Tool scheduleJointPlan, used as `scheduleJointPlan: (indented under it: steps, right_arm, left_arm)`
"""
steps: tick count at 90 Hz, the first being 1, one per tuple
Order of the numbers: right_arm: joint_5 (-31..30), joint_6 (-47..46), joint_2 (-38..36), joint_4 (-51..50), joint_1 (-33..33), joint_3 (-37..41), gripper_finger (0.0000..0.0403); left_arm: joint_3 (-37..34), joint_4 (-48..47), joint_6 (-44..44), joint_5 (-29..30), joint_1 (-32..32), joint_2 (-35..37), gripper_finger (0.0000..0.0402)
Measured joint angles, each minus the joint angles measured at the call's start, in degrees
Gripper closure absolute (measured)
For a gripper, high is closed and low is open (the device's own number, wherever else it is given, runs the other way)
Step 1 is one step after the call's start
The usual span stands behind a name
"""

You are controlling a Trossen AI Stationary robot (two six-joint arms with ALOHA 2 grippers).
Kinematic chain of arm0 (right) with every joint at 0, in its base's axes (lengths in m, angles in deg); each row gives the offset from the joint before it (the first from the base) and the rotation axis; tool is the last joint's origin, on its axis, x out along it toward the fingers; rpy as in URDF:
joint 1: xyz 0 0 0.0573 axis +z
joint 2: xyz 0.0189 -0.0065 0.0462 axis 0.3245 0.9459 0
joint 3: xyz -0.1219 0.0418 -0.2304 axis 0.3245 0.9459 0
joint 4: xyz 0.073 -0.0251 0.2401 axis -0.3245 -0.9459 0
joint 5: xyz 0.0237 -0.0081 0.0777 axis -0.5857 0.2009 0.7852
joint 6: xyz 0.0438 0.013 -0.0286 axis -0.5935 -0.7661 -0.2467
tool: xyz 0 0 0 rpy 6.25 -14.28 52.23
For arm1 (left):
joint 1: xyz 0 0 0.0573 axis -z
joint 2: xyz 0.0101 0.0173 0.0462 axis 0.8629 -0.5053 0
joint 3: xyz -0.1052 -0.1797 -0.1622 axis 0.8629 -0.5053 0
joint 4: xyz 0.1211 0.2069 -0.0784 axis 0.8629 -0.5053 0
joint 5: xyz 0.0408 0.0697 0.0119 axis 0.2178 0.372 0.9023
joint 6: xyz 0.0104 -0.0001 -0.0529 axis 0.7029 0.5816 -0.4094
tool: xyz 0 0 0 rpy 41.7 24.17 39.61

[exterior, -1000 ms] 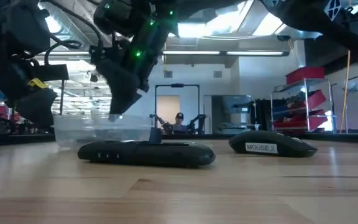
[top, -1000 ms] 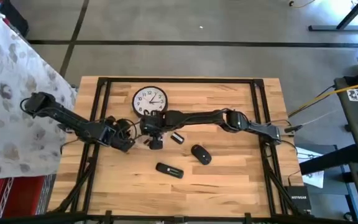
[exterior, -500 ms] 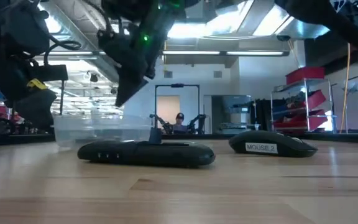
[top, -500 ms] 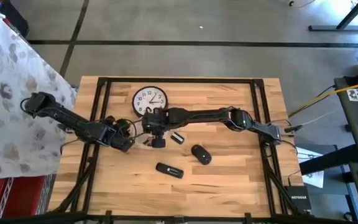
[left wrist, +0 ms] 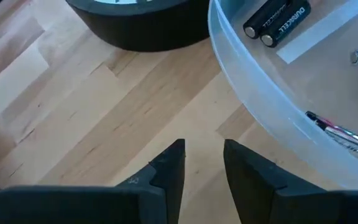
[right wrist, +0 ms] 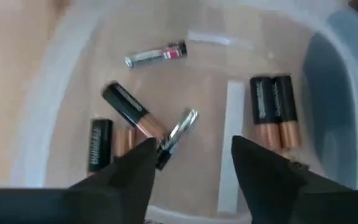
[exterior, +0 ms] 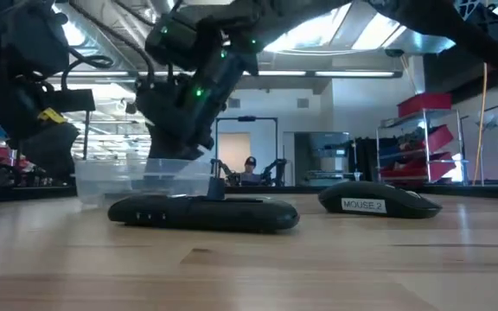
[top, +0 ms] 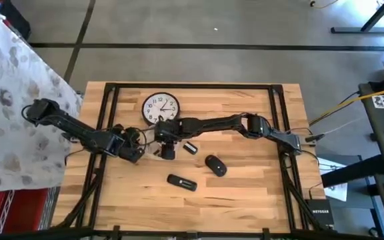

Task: Insert battery
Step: Insert the silver battery into the remote control

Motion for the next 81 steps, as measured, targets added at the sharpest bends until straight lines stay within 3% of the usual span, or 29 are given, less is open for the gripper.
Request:
scheduleJointPlan:
  steps: [34, 45, 62, 81]
  right_arm:
    - [-1.18, -3.23, -0.27, 3.93, 0.77, 4.5, 0.0231]
    - [-1.92, -4.69, -0.46, 5.16, 0.77, 5.98, 0.0272]
    - [-3.63, -4.08, -0.42, 7.84, 0.77, 7.85, 0.0383]
    - [-5.04, -3.35, -0.24, 8.88, 0.77, 7.42, 0.0396]
  left_arm:
    - [0.02, 2.17, 1.22, 0.11, -0.04, 0.0, 0.0306]
    - [0.02, 2.17, 1.16, 0.16, -0.04, 0.0, 0.0306]
    - [0.02, 2.19, 1.07, 0.2, -0.04, 0.0, 0.0306]
    - [0.02, 2.17, 1.05, 0.2, -0.02, 0.0, 0.0306]
